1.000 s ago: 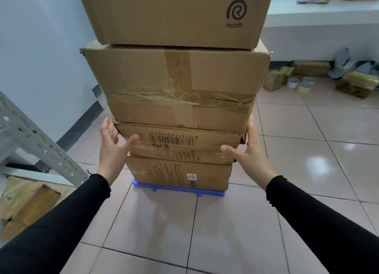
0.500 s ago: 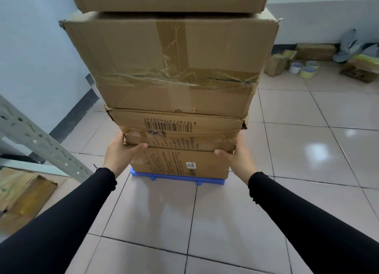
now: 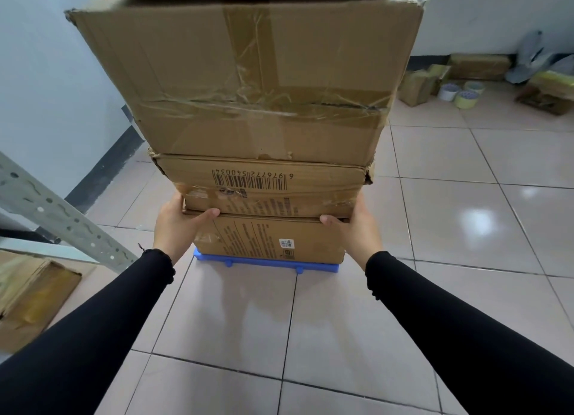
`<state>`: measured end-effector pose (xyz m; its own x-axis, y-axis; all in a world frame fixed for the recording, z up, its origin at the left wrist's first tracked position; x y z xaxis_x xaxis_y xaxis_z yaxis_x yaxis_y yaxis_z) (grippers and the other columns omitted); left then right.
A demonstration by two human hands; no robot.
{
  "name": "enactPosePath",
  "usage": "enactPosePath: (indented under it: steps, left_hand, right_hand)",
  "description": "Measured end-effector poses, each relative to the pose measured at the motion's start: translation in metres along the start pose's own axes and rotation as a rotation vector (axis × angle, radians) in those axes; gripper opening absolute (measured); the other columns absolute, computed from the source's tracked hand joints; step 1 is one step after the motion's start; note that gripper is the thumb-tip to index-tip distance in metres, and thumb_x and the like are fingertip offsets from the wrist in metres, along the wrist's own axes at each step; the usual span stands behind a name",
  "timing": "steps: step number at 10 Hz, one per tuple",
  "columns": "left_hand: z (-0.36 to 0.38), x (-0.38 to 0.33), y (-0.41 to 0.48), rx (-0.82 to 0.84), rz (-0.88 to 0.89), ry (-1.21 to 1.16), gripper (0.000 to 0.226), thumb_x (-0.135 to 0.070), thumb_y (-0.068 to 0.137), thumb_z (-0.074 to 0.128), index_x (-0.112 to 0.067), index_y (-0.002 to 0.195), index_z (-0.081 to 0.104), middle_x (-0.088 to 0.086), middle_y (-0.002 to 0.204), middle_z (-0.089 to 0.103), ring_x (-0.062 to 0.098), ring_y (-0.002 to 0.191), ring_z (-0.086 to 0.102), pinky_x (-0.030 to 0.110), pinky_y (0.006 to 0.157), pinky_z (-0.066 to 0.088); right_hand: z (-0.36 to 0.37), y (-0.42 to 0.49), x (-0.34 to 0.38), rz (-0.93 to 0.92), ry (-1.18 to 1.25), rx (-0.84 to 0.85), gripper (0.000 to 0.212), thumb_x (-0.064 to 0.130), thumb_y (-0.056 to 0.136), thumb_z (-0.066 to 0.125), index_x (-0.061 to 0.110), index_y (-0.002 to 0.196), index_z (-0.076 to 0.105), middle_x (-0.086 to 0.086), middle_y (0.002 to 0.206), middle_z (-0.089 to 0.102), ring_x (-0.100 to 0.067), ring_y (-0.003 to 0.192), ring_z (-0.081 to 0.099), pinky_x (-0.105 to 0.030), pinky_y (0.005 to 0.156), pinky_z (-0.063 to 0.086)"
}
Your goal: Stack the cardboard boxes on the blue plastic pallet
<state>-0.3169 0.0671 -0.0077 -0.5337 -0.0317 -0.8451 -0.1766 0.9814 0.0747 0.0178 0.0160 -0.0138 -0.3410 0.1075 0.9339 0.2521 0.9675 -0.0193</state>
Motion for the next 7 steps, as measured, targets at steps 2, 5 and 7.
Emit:
enactPosePath:
  steps: [2,5,7]
  left_hand:
    - [0.002,0.001,0.000,0.005,-0.009,-0.026,0.044,-0.023,0.083,0.082,-0.024,0.121,0.061,-0.014,0.107,0.072,-0.006,0.089,0.068,0.019,0.074,0.054]
    - [0.005,0.001,-0.008,-0.030,-0.021,0.011,0.045,-0.024,0.084,0.080,-0.021,0.122,0.055,-0.002,0.116,0.070,0.018,0.105,0.067,0.043,0.089,0.058]
    - [0.001,-0.009,-0.035,-0.009,0.028,0.173,0.067,-0.022,0.086,0.075,-0.014,0.145,0.044,-0.002,0.126,0.051,0.020,0.119,0.048,0.043,0.098,0.047]
  right_hand:
    - [0.000,0.000,-0.002,0.005,0.000,0.014,0.064,0.029,0.084,0.081,0.068,0.107,0.037,0.021,0.121,0.065,-0.013,0.118,0.063,-0.045,0.099,0.055]
    - [-0.014,0.004,-0.004,0.060,-0.073,0.094,0.057,0.021,0.088,0.077,0.033,0.132,0.044,0.011,0.122,0.066,-0.022,0.115,0.066,-0.044,0.095,0.056]
    - [-0.044,-0.002,0.005,-0.049,-0.486,0.187,0.070,0.031,0.095,0.069,0.034,0.153,0.031,-0.001,0.137,0.063,-0.025,0.100,0.069,-0.041,0.083,0.056]
Point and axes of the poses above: each hand's wrist, its own y-axis towards the middle knuckle, its own z-axis out of the palm, x = y × z, the point moved 1 cm from there along y, towards the middle knuckle
